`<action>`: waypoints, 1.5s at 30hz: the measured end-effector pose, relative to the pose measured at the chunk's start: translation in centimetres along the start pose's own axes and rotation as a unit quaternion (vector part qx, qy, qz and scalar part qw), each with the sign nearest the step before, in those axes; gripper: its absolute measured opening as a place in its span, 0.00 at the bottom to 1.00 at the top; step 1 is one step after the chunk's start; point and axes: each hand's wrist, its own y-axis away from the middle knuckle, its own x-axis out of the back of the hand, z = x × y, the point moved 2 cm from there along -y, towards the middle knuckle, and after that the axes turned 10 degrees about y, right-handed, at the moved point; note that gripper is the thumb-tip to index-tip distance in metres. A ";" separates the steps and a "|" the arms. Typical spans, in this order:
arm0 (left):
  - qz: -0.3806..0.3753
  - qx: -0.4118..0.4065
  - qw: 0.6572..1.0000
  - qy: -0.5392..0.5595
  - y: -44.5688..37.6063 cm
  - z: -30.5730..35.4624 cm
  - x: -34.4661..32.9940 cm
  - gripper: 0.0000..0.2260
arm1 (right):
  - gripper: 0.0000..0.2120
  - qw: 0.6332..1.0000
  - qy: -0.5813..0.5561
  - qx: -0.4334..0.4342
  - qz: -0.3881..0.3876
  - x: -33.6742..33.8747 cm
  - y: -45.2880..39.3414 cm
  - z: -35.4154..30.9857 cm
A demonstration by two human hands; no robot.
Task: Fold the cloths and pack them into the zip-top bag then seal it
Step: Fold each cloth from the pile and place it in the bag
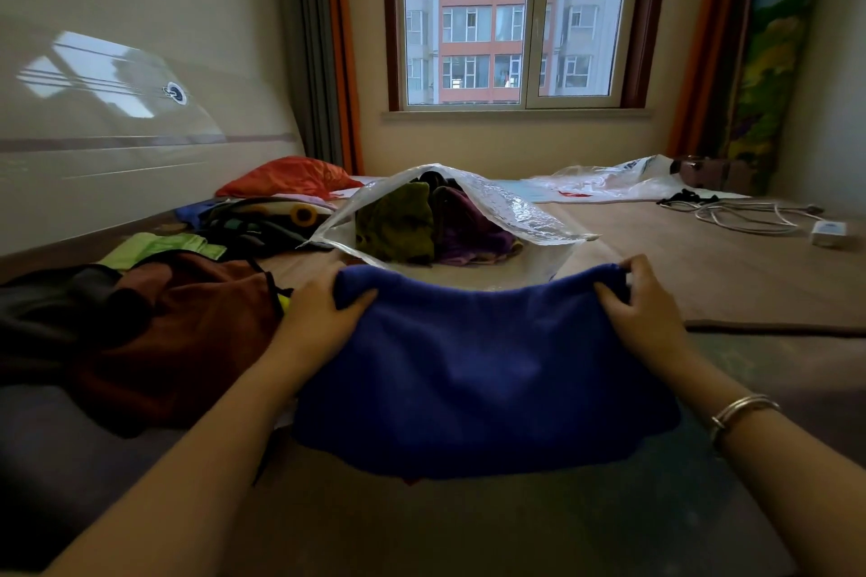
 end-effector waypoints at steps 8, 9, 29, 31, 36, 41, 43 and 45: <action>-0.002 0.149 0.984 0.100 0.0 3.3 -4.8 0.10 | 0.12 0.983 -0.167 -0.017 -0.071 -2.2 2.3 -7.4; -0.017 0.169 0.974 0.152 0.2 3.6 -5.2 0.09 | 0.11 0.972 -0.216 -0.006 -0.086 -2.5 3.0 -8.8; -0.020 0.263 0.863 0.431 -1.9 -0.1 -3.7 0.08 | 0.13 0.800 -0.423 -0.165 -0.391 -7.5 2.0 -8.2; 0.017 0.268 0.865 0.424 -2.6 -1.3 -3.8 0.03 | 0.10 0.828 -0.413 -0.143 -0.353 -8.9 0.5 -8.8; 0.102 0.290 0.841 0.446 -4.3 -5.5 -5.3 0.19 | 0.13 0.923 -0.334 -0.059 -0.184 -12.3 -6.0 -9.4; 0.138 0.277 0.852 0.422 -6.7 -7.4 -7.4 0.25 | 0.14 0.944 -0.306 -0.021 -0.119 -15.5 -12.3 -9.1; 0.118 0.263 0.873 0.393 -8.1 -7.2 -8.1 0.22 | 0.12 0.921 -0.325 -0.081 -0.198 -16.6 -14.1 -8.3; 0.108 0.258 0.887 0.368 -8.9 -7.0 -9.0 0.21 | 0.10 0.896 -0.311 -0.138 -0.286 -16.8 -14.6 -7.4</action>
